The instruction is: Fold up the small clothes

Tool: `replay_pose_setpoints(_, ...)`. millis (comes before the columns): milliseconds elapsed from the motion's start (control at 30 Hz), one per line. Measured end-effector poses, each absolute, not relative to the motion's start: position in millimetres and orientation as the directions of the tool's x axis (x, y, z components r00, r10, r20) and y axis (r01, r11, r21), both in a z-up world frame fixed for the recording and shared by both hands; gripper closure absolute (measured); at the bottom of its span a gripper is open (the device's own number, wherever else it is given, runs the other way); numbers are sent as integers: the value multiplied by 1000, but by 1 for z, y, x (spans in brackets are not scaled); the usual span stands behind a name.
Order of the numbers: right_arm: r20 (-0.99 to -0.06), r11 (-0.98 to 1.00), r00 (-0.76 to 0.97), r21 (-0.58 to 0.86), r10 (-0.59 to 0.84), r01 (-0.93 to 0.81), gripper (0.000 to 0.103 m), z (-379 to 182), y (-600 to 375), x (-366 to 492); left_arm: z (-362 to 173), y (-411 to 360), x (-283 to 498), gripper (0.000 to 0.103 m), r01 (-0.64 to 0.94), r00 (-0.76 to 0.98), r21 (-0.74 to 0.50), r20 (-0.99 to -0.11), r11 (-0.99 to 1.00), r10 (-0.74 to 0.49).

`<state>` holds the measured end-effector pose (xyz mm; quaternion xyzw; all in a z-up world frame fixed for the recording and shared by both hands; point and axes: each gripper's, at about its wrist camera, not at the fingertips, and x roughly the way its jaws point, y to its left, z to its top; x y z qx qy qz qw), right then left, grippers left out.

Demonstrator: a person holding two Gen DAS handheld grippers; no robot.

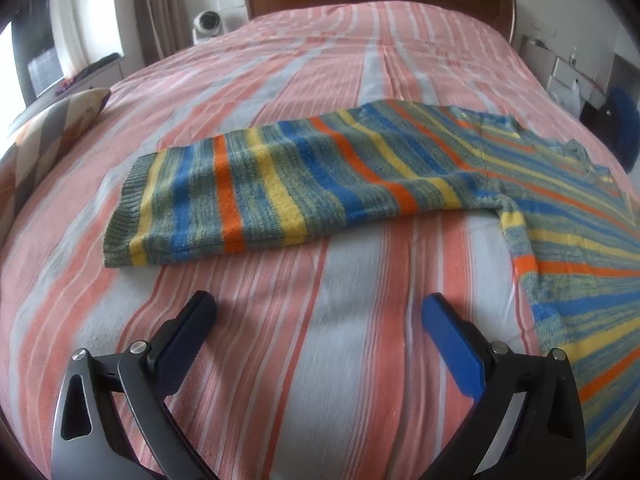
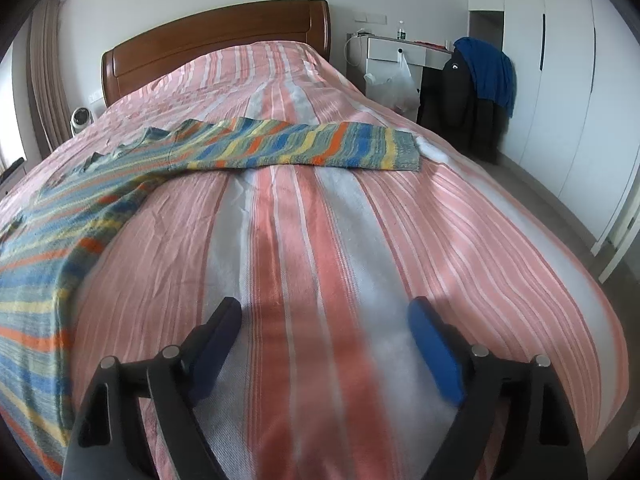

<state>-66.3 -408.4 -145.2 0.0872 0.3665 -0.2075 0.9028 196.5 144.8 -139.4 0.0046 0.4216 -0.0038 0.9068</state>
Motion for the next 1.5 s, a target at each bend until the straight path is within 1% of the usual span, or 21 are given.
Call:
replay_pose_setpoints(267,-694,898,646,-3,-319,440,16,-145,-406,-66,-138,145,192,0,11,646,9,-763,1000,0)
replay_pose_setpoints(1500,-688,899,651,-3,-320,439,16,-145,-406,-67,-139,144,193,0,11,646,9,-763,1000,0)
